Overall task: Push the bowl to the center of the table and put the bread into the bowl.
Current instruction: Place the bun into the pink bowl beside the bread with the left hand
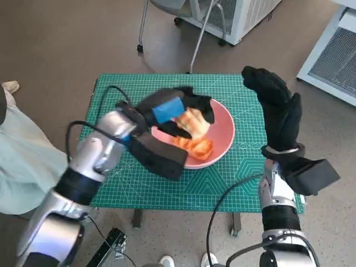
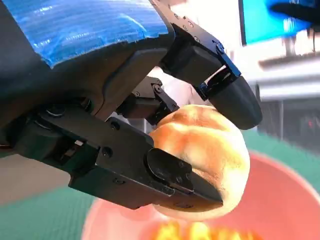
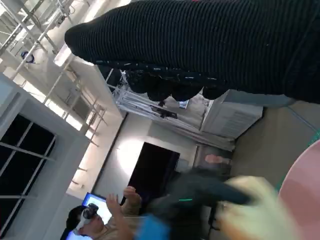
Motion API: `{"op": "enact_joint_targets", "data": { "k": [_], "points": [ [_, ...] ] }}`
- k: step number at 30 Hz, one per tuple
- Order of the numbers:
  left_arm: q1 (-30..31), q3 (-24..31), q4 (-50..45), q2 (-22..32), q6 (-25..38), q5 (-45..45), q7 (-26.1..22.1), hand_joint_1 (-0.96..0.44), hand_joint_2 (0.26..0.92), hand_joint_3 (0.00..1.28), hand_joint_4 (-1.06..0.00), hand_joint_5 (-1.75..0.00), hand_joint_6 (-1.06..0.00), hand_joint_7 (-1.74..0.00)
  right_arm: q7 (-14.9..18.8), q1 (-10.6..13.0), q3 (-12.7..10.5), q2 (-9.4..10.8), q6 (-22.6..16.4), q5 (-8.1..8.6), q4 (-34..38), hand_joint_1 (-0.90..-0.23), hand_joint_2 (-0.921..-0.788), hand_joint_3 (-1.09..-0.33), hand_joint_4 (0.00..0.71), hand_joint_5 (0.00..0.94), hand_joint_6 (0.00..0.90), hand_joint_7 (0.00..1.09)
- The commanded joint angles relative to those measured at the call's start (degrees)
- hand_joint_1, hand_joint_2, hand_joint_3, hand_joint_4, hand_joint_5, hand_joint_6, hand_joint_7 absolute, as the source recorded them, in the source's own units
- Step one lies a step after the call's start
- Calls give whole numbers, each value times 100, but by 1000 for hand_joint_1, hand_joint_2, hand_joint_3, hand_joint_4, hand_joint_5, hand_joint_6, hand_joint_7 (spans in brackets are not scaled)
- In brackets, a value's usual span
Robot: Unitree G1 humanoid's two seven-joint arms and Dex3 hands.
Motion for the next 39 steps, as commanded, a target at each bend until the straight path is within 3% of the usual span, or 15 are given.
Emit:
{"op": "enact_joint_targets", "data": {
  "k": [1,2,3,4,5,7,8,10,14,26,32,39],
  "points": [
    [-185,-31,425,-213,151,-167,-290,0,919,185,-460,-1409,-594,-1197,-9,164,-14,-19,56,6,-26,-423,-921,-624,456,4,146,826],
    [-161,-8,442,-236,213,-228,-407,0,919,206,-442,-1422,-563,-1232,-21,168,-18,-23,55,-2,-32,-423,-921,-625,456,4,146,826],
    [-145,8,452,-252,256,-268,-488,-122,920,257,-378,-1106,-492,-1347,-28,171,-21,-26,56,-7,-37,-421,-921,-626,455,4,146,826],
    [-120,29,463,-267,293,-344,-612,-201,920,291,-387,-805,-444,-1422,-32,177,-25,-30,62,-8,-53,-420,-921,-627,455,4,145,826],
    [-105,42,471,-276,319,-399,-698,-192,913,274,-373,-659,-385,-1279,-35,182,-27,-33,67,-7,-65,-419,-921,-627,455,3,146,825],
    [-73,58,452,-265,348,-496,-855,-182,917,184,-334,-277,-354,-686,-51,201,-27,-32,76,-14,-104,-417,-920,-629,454,3,146,825],
    [-49,79,418,-252,359,-549,-917,-192,918,156,-307,-177,-350,-499,-62,207,-27,-33,81,-19,-118,-417,-920,-630,453,3,146,824],
    [5,135,347,-235,377,-665,-996,-208,919,125,-273,-91,-344,-326,-86,222,-23,-35,92,-29,-152,-417,-919,-631,453,3,146,823],
    [132,262,229,-232,393,-882,-1001,-239,921,90,-205,-19,-329,-165,-145,245,-15,-33,120,-65,-217,-421,-920,-626,453,3,147,822],
    [679,974,-291,-44,141,-1757,-826,-233,921,66,-158,-5,-334,-106,-352,235,38,-4,183,-215,-335,-418,-920,-621,453,2,148,822],
    [1049,1653,-378,16,-257,-2588,-657,-195,921,76,-231,-38,-416,-141,-398,220,63,-9,203,-237,-383,-421,-916,-618,452,2,145,827],
    [1503,2615,-204,-299,-1048,-4052,-469,-142,920,77,-472,-84,-504,-282,-425,114,96,-23,223,-245,-371,-420,-916,-617,451,1,141,833]
  ]
}}
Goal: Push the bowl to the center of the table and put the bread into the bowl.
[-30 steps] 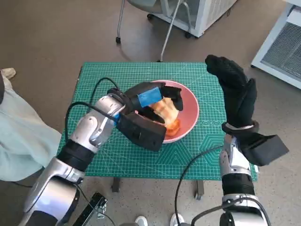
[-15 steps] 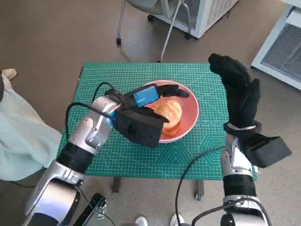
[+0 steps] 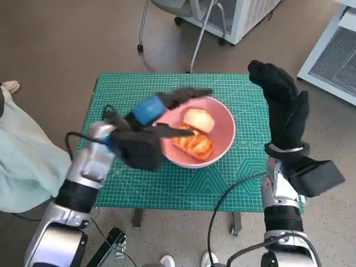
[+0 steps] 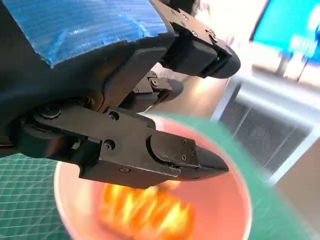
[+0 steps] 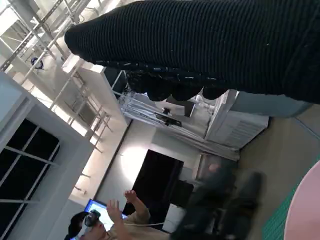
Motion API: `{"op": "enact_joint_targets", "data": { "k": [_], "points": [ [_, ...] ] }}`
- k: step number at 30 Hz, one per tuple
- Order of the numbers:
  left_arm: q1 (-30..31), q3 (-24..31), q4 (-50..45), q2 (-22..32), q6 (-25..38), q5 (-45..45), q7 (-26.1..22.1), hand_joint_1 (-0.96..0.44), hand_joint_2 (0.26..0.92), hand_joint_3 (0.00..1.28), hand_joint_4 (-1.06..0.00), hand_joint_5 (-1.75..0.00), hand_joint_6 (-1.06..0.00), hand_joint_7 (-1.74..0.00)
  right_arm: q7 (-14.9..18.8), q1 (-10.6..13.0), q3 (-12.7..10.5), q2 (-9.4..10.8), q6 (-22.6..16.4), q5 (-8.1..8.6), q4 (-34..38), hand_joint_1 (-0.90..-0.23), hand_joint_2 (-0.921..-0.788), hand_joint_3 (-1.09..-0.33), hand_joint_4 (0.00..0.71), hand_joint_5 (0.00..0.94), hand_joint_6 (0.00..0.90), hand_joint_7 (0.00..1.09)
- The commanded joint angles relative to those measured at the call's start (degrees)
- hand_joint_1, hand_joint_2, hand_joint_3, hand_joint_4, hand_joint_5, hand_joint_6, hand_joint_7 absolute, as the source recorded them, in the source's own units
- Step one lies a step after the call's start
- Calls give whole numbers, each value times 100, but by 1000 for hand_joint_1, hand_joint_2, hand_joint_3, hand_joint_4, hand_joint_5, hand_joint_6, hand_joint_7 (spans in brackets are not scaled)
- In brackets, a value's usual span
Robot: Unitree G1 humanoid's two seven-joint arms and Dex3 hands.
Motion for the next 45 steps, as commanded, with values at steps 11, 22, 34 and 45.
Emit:
{"op": "enact_joint_targets", "data": {
  "k": [11,22,34,45],
  "points": [
    [1046,1056,-752,-710,-584,-1117,1115,-88,921,106,-354,-544,-299,-757,-145,-197,116,22,190,-136,-51,-429,-920,-614,453,2,142,833],
    [1360,1119,-1133,-582,-720,-574,1686,-45,920,110,-273,-779,-273,-854,-129,-349,170,23,200,-165,-70,-437,-921,-601,460,5,168,806],
    [1375,1135,-1227,-688,-873,-573,1864,-15,906,147,-244,-889,-268,-957,63,-450,153,-28,142,-56,110,-434,-921,-606,465,7,182,800],
    [1376,990,-1062,-705,-1038,-181,2137,-79,877,229,-305,-741,-311,-877,169,-494,80,-80,57,-31,285,-453,-921,-604,463,5,180,802]
  ]
}}
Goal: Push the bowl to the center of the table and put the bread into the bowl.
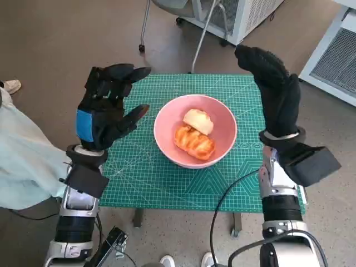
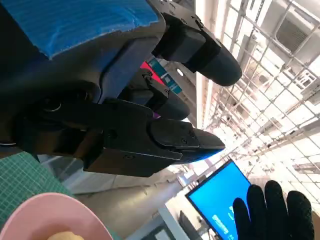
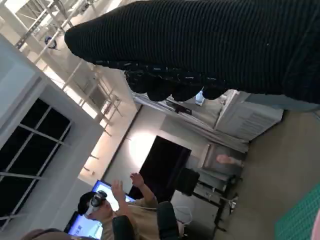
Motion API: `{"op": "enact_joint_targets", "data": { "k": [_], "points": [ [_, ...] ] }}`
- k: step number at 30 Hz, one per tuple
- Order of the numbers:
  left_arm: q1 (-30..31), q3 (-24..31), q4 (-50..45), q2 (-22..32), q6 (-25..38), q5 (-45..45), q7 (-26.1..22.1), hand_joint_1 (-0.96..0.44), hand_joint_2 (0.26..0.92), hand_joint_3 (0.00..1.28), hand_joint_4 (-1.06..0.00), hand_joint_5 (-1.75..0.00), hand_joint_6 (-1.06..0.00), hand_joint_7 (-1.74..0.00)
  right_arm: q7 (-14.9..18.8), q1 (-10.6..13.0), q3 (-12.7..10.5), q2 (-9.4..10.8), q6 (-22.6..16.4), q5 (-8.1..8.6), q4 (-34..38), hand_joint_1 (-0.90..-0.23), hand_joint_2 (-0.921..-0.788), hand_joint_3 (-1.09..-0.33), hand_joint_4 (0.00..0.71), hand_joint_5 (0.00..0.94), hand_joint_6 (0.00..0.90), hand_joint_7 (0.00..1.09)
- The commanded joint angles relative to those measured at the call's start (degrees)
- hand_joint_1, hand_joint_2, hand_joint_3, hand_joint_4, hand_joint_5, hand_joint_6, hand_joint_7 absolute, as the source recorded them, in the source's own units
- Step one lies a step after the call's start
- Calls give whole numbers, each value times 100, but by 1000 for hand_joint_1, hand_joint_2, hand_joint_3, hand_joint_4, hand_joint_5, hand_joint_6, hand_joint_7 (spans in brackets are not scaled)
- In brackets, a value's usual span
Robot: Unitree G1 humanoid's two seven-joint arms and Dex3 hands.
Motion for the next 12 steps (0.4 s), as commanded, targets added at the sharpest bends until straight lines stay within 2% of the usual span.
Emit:
{"op": "enact_joint_targets", "data": {
  "k": [1,6,12],
  "points": [
    [13,-95,77,3,-114,196,131,-87,881,228,-309,-716,-312,-868,22,38,-32,-38,-4,25,67,-452,-921,-605,463,5,180,802],
    [26,-170,178,40,-196,418,248,-132,914,207,-351,-508,-321,-800,-56,46,-24,-48,-37,-61,98,-446,-921,-606,463,5,179,804],
    [23,-204,293,49,-272,532,349,-151,920,214,-349,-430,-310,-775,-166,87,-7,-29,-78,-182,122,-443,-921,-608,462,5,178,804]
  ]
}}
